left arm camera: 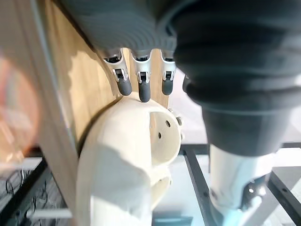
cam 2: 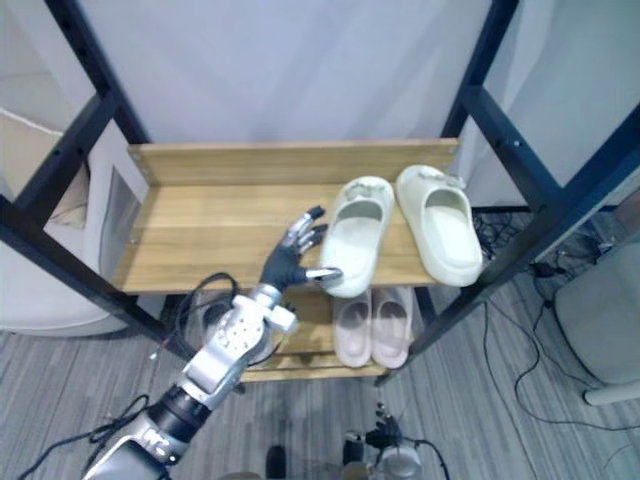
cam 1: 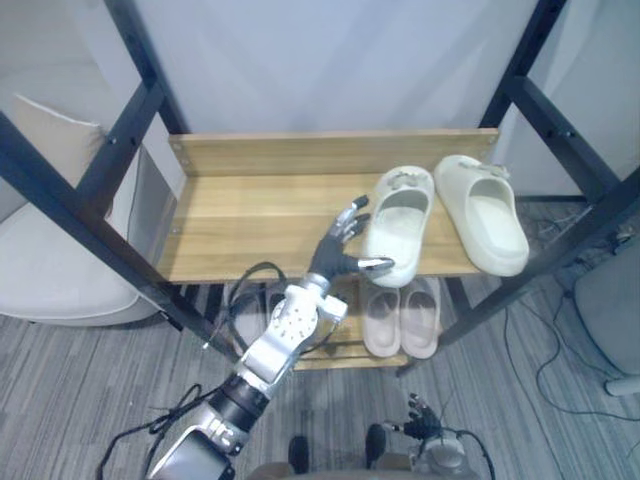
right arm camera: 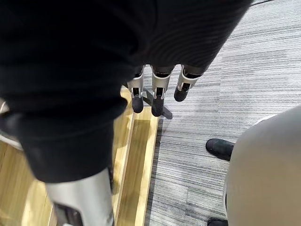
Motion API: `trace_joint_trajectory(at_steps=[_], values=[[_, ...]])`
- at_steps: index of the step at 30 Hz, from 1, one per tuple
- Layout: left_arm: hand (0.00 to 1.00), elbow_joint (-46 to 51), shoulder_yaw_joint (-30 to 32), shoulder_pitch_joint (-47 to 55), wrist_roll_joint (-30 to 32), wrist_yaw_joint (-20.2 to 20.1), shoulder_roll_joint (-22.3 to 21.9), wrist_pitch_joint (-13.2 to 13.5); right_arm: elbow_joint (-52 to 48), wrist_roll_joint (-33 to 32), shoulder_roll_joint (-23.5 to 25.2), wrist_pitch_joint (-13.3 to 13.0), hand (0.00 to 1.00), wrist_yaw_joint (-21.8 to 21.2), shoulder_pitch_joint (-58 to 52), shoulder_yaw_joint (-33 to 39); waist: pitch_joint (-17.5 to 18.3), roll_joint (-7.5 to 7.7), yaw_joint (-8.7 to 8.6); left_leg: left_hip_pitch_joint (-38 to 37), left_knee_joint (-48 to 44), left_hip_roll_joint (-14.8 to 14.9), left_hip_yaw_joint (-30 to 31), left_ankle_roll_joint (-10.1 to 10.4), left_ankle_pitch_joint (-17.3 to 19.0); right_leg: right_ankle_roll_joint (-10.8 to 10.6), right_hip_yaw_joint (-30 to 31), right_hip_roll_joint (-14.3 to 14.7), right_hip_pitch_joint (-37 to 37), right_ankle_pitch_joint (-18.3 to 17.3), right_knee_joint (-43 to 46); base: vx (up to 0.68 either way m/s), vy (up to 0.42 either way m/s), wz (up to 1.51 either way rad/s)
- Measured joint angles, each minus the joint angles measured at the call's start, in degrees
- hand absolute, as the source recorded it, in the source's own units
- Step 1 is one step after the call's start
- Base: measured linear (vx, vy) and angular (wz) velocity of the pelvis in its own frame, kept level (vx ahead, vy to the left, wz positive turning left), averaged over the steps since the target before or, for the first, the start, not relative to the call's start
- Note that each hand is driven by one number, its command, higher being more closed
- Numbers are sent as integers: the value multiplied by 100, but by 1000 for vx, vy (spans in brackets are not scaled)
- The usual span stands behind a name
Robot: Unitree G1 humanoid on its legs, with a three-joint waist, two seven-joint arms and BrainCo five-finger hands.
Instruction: Organize the slippers on the shoe rack
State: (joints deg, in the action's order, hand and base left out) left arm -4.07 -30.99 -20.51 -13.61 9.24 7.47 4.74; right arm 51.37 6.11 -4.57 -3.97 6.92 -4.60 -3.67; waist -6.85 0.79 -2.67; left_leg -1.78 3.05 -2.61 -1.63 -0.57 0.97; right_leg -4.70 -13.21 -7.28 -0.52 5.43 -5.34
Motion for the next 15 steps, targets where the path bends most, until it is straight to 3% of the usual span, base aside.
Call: trace_joint_trajectory(at_steps=[5,15], values=[[0,-24,-257,-5,-1,-58,-89,-1,12,0,-15,0,0,5,16,-103,6,-4,-2,-29,0,-2,3,0,0,-1,-9,-2,-33,-1,-6,0,0,0],[0,-984,-255,-512,31,66,-429,135,116,0,-14,-1,0,35,31,-95,100,16,-21,-40,18,2,-135,24,14,2,147,-2,16,0,-22,-7,0,-5]])
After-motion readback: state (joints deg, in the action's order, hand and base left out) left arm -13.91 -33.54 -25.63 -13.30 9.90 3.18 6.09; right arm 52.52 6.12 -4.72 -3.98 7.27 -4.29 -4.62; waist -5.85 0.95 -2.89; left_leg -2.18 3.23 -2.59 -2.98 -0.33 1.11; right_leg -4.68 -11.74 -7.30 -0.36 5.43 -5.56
